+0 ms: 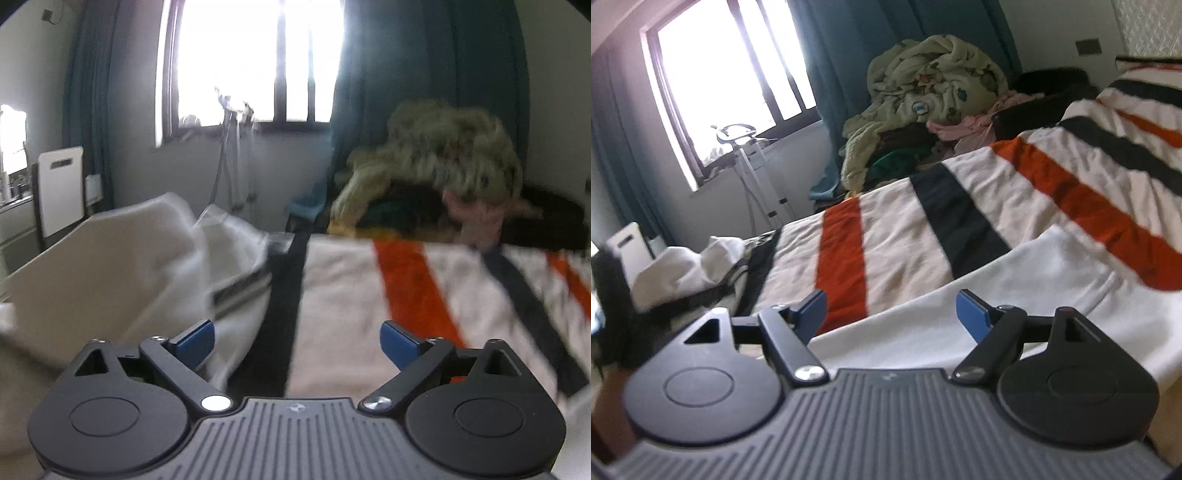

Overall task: Fold clothes
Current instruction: 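Grasp the black waistband tape with the left gripper, then grasp a white cuff with the right gripper while the left gripper holds the waistband tape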

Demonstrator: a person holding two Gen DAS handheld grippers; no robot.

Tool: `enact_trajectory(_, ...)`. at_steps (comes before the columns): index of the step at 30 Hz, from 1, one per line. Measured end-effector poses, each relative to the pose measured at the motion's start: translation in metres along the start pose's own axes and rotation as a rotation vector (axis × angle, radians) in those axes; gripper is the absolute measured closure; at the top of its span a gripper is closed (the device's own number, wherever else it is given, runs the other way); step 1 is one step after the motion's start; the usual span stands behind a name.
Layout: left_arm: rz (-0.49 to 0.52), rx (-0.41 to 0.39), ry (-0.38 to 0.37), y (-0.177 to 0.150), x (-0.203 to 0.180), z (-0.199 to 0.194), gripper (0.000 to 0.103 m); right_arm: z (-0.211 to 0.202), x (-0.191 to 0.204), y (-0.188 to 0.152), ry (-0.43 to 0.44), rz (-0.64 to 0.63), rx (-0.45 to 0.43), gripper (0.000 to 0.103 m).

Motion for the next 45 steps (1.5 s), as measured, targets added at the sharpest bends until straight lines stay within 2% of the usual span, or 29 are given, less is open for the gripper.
enact_trajectory(3, 0.046, 0.028, 0.128, 0.012, -0.004, 0.057, 0.001, 0.015, 0.002, -0.001, -0.016, -0.031, -0.014, 0.023)
enact_trajectory(6, 0.014, 0.120, 0.298, 0.016, 0.011, 0.119, 0.002, 0.033, 0.019, -0.006, -0.015, -0.136, -0.052, 0.024)
enact_trajectory(7, -0.004, 0.128, 0.343, 0.016, 0.019, 0.136, 0.003, 0.040, 0.024, -0.008, -0.006, -0.163, -0.055, 0.024)
enact_trajectory(9, 0.021, 0.132, 0.439, 0.016, 0.031, 0.165, 0.006, 0.051, 0.029, -0.011, 0.008, -0.184, -0.058, 0.025)
enact_trajectory(11, 0.095, 0.169, 0.524, 0.015, 0.040, 0.189, 0.013, 0.060, 0.030, -0.013, 0.013, -0.177, -0.046, 0.025)
enact_trajectory(12, 0.121, 0.192, 0.536, 0.014, 0.044, 0.199, 0.032, 0.065, 0.029, -0.013, 0.014, -0.161, -0.034, 0.025)
enact_trajectory(13, 0.126, 0.212, 0.517, 0.014, 0.047, 0.206, 0.047, 0.070, 0.027, -0.013, 0.014, -0.145, -0.021, 0.025)
enact_trajectory(14, 0.119, 0.220, 0.497, 0.015, 0.048, 0.208, 0.050, 0.075, 0.025, -0.014, 0.015, -0.128, -0.008, 0.025)
enact_trajectory(15, 0.112, 0.213, 0.468, 0.017, 0.048, 0.207, 0.066, 0.078, 0.024, -0.012, 0.014, -0.119, -0.007, 0.025)
enact_trajectory(16, 0.102, 0.198, 0.418, 0.021, 0.047, 0.204, 0.080, 0.079, 0.023, -0.011, 0.012, -0.114, -0.016, 0.025)
enact_trajectory(17, 0.090, 0.183, 0.362, 0.026, 0.045, 0.200, 0.088, 0.079, 0.023, -0.009, 0.009, -0.109, -0.027, 0.025)
enact_trajectory(21, 0.057, 0.086, 0.129, 0.053, 0.022, 0.161, 0.094, 0.074, 0.017, -0.003, -0.003, -0.078, -0.058, 0.025)
enact_trajectory(29, 0.038, -0.019, -0.343, 0.101, -0.079, 0.068, 0.096, 0.042, -0.004, 0.014, -0.051, -0.001, -0.141, 0.025)
enact_trajectory(31, 0.033, -0.045, -0.461, 0.113, -0.104, 0.044, 0.091, 0.039, -0.010, 0.019, -0.073, 0.015, -0.164, 0.025)
enact_trajectory(32, 0.051, -0.027, -0.477, 0.110, -0.114, 0.043, 0.089, 0.037, -0.013, 0.021, -0.084, 0.023, -0.175, 0.025)
enact_trajectory(36, 0.020, 0.067, -0.479, 0.088, -0.109, 0.045, 0.078, 0.045, -0.025, 0.022, -0.092, 0.065, -0.152, 0.024)
enact_trajectory(38, 0.001, 0.114, -0.479, 0.076, -0.105, 0.046, 0.062, 0.050, -0.028, 0.021, -0.086, 0.080, -0.134, 0.024)
enact_trajectory(39, -0.033, 0.122, -0.469, 0.073, -0.095, 0.040, 0.042, 0.053, -0.029, 0.020, -0.079, 0.087, -0.120, 0.024)
enact_trajectory(40, -0.067, 0.122, -0.459, 0.070, -0.079, 0.027, 0.033, 0.054, -0.029, 0.019, -0.073, 0.093, -0.112, 0.024)
enact_trajectory(43, -0.153, 0.128, -0.429, 0.066, -0.026, -0.012, 0.026, 0.057, -0.027, 0.018, -0.051, 0.094, -0.095, 0.024)
enact_trajectory(45, -0.180, 0.148, -0.376, 0.061, 0.013, -0.042, 0.022, 0.056, -0.025, 0.018, -0.041, 0.089, -0.090, 0.024)
Point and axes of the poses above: each gripper's, at about its wrist camera, not at the fingertips, and z roughly the way its jaws point, x to its left, y to its top, the point moved 3 cm from there along z, roughly the way its jaws point, and after that the axes turned 8 degrees about -y, right-handed, at the moved point
